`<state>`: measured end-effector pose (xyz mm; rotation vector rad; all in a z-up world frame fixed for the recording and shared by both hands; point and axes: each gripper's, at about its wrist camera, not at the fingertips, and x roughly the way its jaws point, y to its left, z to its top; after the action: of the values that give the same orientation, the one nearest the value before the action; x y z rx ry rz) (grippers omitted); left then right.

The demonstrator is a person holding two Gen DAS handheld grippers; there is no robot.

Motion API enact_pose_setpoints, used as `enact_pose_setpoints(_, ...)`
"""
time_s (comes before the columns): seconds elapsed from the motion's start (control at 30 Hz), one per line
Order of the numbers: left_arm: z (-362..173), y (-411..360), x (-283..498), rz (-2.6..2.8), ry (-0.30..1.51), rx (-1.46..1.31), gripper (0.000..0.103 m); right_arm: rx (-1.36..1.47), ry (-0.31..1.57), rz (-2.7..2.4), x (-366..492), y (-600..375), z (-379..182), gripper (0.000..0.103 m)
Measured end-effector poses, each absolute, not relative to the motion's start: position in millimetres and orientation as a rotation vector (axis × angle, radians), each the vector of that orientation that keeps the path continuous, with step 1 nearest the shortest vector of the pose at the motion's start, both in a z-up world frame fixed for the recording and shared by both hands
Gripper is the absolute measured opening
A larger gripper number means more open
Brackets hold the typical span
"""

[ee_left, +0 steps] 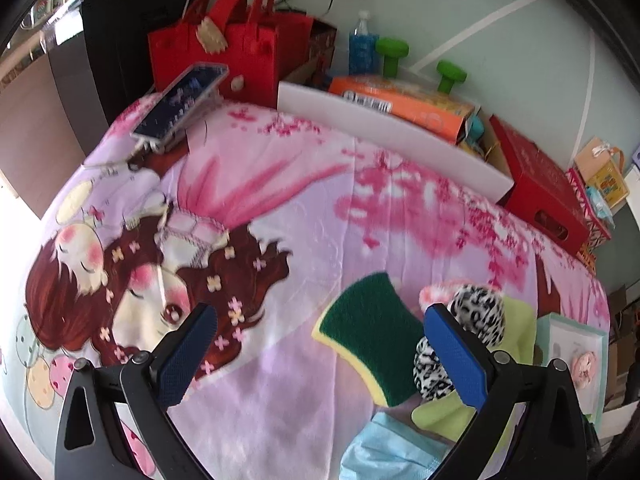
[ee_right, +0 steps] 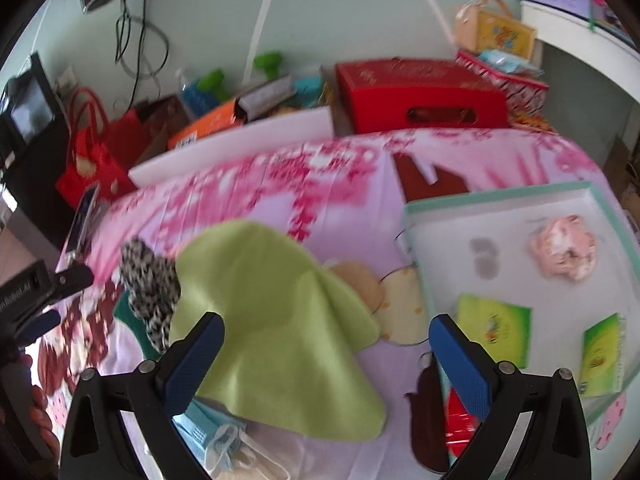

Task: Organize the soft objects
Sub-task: 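Grasp the lime-green cloth with the right tool while the left tool grasps the leopard scrunchie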

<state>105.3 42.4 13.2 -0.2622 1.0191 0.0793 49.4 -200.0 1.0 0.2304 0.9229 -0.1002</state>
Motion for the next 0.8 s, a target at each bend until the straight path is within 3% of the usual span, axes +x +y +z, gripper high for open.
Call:
enact_pose_setpoints(0.33, -8.1, 29.4, 105.5, 0.074, 1.122, -0.273, 0.103, 0.213, 1.040, -0.070, 50.9, -194.2, -30.3, 0.103)
enact_pose_setpoints(0.8, 6.8, 25.2, 104.0, 0.014, 1.067, -0.382, 0.103, 0.210, 1.066, -0.048, 57.6, -189.8, -38.2, 0.103)
